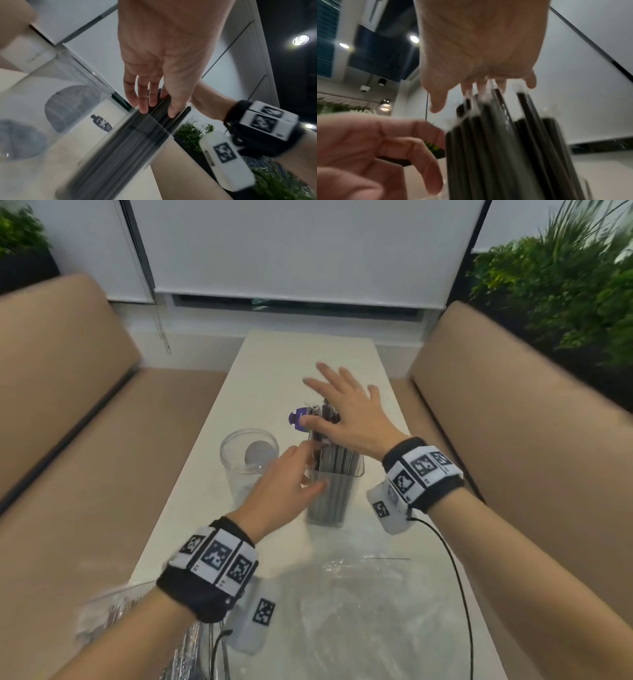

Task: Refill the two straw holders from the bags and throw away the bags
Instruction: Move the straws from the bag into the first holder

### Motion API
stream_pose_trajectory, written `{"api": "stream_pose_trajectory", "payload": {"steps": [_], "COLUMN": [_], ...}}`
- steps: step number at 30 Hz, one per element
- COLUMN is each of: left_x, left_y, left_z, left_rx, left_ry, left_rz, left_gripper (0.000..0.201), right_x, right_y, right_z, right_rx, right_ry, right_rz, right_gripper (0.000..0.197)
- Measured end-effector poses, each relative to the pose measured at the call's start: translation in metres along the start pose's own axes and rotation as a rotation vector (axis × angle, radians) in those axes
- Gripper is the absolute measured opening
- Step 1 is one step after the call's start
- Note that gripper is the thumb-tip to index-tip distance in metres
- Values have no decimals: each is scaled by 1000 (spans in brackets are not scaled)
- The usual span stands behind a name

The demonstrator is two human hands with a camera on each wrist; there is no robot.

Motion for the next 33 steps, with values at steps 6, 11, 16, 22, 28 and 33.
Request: {"api": "stream_pose_trajectory", "payload": {"steps": [6,11,16,22,28,33], "left_x": [12,1,-19,-28,-16,42], "left_y": [-7,-12,-23,-40,-25,58], "left_z": [23,32,16,26,15,0], "left_rx": [34,92,158,8,-50,-22], "left_ry": [65,175,117,127,184,50], "left_rz": [-29,-81,-56,-11,33,-116], "left_gripper": [50,82,75,44,61,50], "right_x": [5,16,12,20,19,43], "right_y": [-36,-32,-16,-25,-4,58], "right_z": [-11,-1,-17,-38,-33,-22], "right_rx": [-245,-258,85,-262,-271,-225], "right_ry": [38,37,-113,-398,-446,-280], "right_rz": [-57,-104,-213,-160,-102,-200], "right_gripper": [36,20,43,40,57,32]}}
Point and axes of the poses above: each hand's wrist, its own x-axis away from the middle knuckle, its own y-axis out of the back of the hand, z = x × y, the point moved 5 cm from there along -x, towards the middle knuckle, and after that the axes turned 12 degrees about -z, right-handed, at the moved point
